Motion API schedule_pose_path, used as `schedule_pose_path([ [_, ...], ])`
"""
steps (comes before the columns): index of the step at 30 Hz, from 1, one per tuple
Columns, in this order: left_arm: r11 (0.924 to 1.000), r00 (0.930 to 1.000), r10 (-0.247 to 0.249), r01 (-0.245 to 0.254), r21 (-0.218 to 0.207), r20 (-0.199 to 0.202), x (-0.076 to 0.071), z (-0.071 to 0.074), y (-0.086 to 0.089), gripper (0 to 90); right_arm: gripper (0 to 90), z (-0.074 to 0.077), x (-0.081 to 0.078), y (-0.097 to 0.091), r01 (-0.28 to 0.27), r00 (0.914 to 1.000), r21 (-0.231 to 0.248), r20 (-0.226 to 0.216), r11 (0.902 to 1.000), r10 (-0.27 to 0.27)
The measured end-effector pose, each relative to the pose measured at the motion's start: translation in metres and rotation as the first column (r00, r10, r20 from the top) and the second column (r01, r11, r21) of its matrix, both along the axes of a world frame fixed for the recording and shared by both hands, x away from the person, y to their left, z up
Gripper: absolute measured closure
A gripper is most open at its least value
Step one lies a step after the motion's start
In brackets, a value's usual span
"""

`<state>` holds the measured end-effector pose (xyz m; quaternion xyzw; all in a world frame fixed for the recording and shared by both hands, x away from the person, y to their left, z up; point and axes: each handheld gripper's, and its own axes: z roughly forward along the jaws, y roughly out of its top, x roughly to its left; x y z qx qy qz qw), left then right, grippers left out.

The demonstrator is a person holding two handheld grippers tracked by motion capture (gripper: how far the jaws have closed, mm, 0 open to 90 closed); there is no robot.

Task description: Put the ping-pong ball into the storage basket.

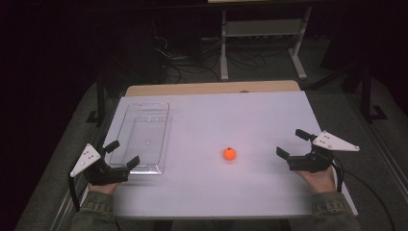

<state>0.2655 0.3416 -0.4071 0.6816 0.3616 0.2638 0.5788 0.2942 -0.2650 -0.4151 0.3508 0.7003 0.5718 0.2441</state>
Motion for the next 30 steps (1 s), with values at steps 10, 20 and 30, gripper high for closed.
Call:
schedule_pose_path([
  [10, 0.9998, 1.0000, -0.003, 0.003, 0.018, -0.008, -0.001, 0.002, -0.005, 0.0, 0.0, 0.001, -0.005, 0.000, -0.005, 0.9999, -0.001, 0.014, 1.0000, 0.005],
  [20, 0.9981, 0.9994, -0.029, 0.030, 0.055, -0.019, 0.000, 0.011, -0.014, 0.0, 0.0, -0.001, -0.004, -0.002, -0.021, 0.9997, 0.017, -0.011, 0.9996, 0.021],
  [30, 0.9903, 0.9965, -0.076, 0.080, 0.114, -0.033, 0.005, 0.025, -0.031, 0.0, 0.0, -0.001, -0.003, 0.001, -0.034, 0.9993, 0.013, -0.014, 0.9994, 0.034],
])
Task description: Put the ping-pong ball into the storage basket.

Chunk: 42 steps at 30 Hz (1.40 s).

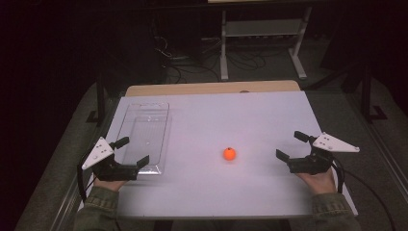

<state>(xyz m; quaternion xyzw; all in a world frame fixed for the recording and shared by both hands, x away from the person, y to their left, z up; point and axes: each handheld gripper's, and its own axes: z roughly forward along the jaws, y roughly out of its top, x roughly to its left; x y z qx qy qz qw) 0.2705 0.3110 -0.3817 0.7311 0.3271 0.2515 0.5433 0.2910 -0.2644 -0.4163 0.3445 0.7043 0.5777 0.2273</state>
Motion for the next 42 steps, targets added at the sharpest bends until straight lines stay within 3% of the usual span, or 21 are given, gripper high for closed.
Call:
schedule_pose_path([
  [10, 0.9976, 0.9994, -0.032, 0.033, 0.062, -0.009, 0.007, 0.017, -0.010, 0.0, 0.0, 0.000, 0.000, 0.000, -0.006, 1.0000, 0.001, 0.007, 1.0000, 0.006],
  [26, 0.9893, 0.9959, -0.073, 0.079, 0.123, -0.054, 0.020, 0.026, -0.029, 0.0, 0.0, 0.001, -0.001, 0.001, -0.006, 1.0000, 0.001, 0.006, 1.0000, 0.006],
  [42, 0.9719, 0.9898, -0.108, 0.125, 0.200, -0.093, 0.031, 0.034, -0.049, 0.0, 0.0, 0.001, -0.001, 0.002, -0.013, 0.9999, 0.000, 0.007, 0.9999, 0.013],
])
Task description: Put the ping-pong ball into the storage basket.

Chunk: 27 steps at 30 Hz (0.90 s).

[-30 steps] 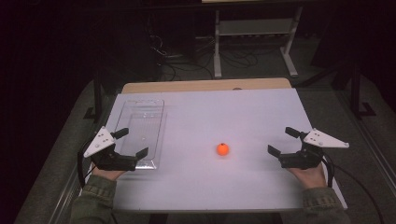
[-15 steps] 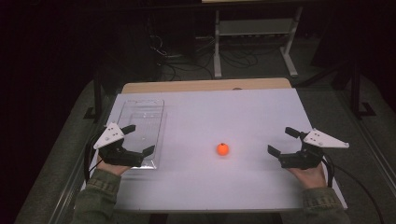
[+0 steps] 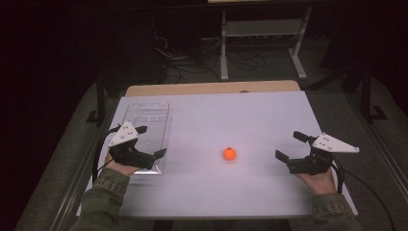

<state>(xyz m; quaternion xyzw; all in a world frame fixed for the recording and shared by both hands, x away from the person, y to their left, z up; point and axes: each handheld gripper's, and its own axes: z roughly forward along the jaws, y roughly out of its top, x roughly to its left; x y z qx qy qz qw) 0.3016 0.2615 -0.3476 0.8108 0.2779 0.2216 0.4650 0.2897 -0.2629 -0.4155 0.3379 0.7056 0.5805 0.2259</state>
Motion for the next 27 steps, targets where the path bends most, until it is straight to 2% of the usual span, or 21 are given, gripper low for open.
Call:
schedule_pose_path([
  [15, 0.9974, 0.9987, -0.048, 0.048, 0.054, -0.017, 0.011, 0.007, -0.017, 0.0, 0.0, 0.000, 0.000, 0.001, -0.004, 1.0000, -0.004, -0.001, 1.0000, 0.004],
  [27, 0.9899, 0.9949, -0.088, 0.093, 0.107, -0.050, 0.020, 0.006, -0.032, 0.0, 0.0, 0.000, -0.001, 0.001, -0.006, 1.0000, -0.003, -0.003, 1.0000, 0.006],
])
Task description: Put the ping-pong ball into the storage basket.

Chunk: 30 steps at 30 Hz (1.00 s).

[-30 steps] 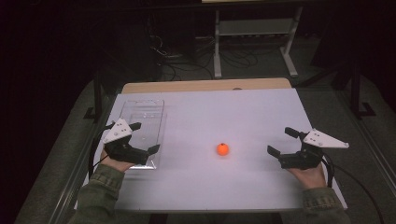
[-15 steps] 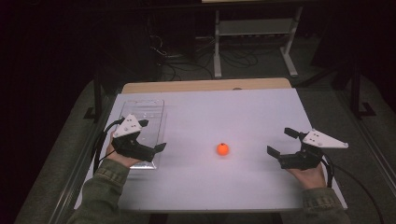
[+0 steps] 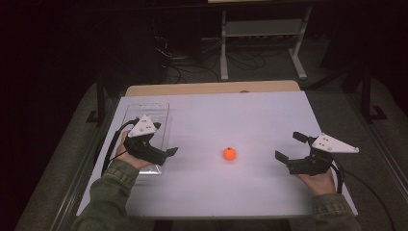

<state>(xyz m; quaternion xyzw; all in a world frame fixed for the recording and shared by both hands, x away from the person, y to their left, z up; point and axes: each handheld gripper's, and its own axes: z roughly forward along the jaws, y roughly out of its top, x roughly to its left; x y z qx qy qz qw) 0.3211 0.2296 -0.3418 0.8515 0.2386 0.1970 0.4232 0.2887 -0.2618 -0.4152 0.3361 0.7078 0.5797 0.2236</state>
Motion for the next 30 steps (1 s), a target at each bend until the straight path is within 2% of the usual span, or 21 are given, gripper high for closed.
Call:
schedule_pose_path([
  [5, 0.9998, 0.9998, -0.010, 0.010, 0.019, -0.018, 0.004, -0.002, -0.006, 0.0, 0.0, 0.000, 0.000, 0.000, 0.000, 1.0000, 0.001, 0.001, 1.0000, 0.000],
  [14, 0.9974, 0.9987, -0.042, 0.044, 0.057, -0.029, 0.010, 0.000, -0.020, 0.0, 0.0, 0.000, -0.001, 0.000, -0.004, 1.0000, -0.003, 0.002, 1.0000, 0.004],
  [30, 0.9873, 0.9922, -0.110, 0.116, 0.109, -0.058, 0.017, -0.002, -0.047, 0.0, 0.0, 0.000, -0.001, 0.001, -0.007, 1.0000, 0.008, -0.003, 0.9999, 0.007],
])
